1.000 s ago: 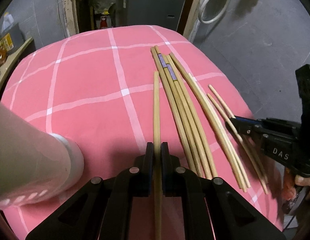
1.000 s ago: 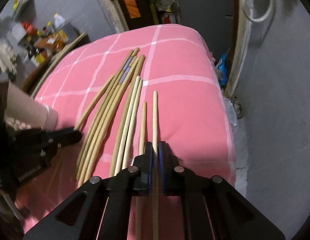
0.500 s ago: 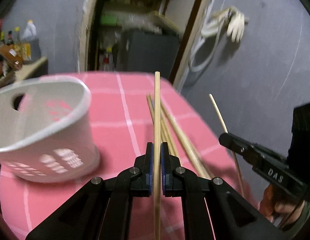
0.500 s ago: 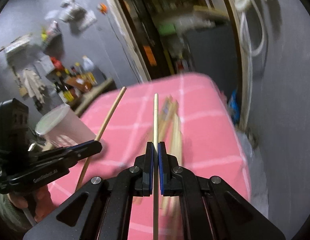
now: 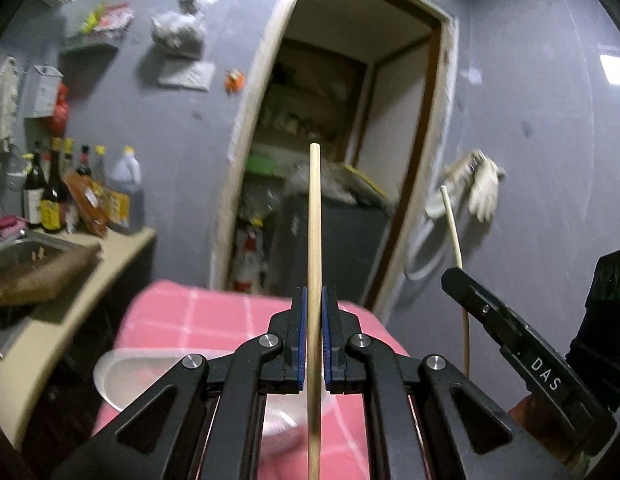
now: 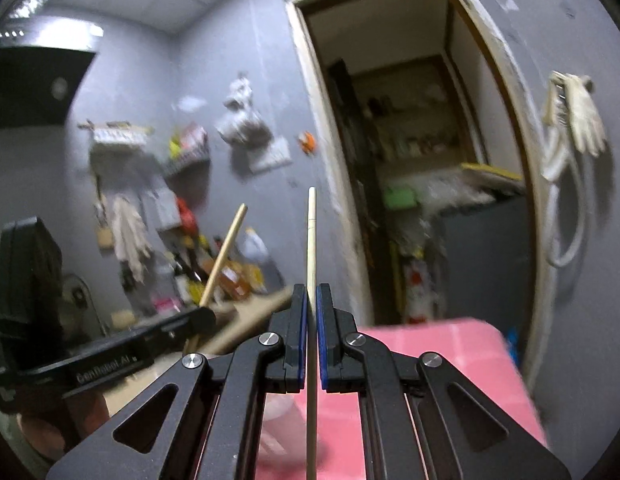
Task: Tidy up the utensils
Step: 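Lift both held chopsticks upright with the left and right grippers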
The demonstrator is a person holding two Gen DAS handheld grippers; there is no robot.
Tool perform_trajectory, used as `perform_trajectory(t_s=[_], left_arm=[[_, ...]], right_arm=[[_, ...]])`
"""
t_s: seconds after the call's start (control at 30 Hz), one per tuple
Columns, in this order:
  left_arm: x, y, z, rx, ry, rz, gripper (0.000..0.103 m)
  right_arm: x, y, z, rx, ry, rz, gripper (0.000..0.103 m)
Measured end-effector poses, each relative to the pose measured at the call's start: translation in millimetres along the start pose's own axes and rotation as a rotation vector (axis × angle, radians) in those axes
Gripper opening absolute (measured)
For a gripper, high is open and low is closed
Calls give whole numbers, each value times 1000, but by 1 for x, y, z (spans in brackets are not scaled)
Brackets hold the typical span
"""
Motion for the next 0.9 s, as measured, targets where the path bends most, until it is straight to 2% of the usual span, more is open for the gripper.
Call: perform_trajectory(t_s=[0.17, 0.3, 0.4, 0.63, 0.8, 0.9], left_arm=[[-60, 8, -26, 90, 34, -77, 4], [-102, 2, -31, 145, 92, -122, 4], [-124, 4, -27, 175, 132, -127, 4], [-138, 5, -14, 229, 168, -136, 4], [-143, 1, -3, 254, 187, -175, 4], [-138, 0, 7, 261, 166, -196, 5]], right_arm=[[-22, -41, -12, 98, -19, -94, 3], [-26, -59, -5, 146, -33, -106, 3], [-28, -65, 4, 155, -25, -100, 3], [-27, -74, 30, 128, -18, -100, 3], [-27, -78, 44, 128, 3, -71, 3], [-28, -80, 52, 120, 16, -67, 3]])
Point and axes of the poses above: each gripper's, at about its wrist camera, not at the fingertips, and y roughly against the way its jaws point, x to its right, z to its underside, the point moved 4 cm from there along -y, roughly the way its jaws point, and after that the axes turned 2 degrees about x, right-handed, at the moved point
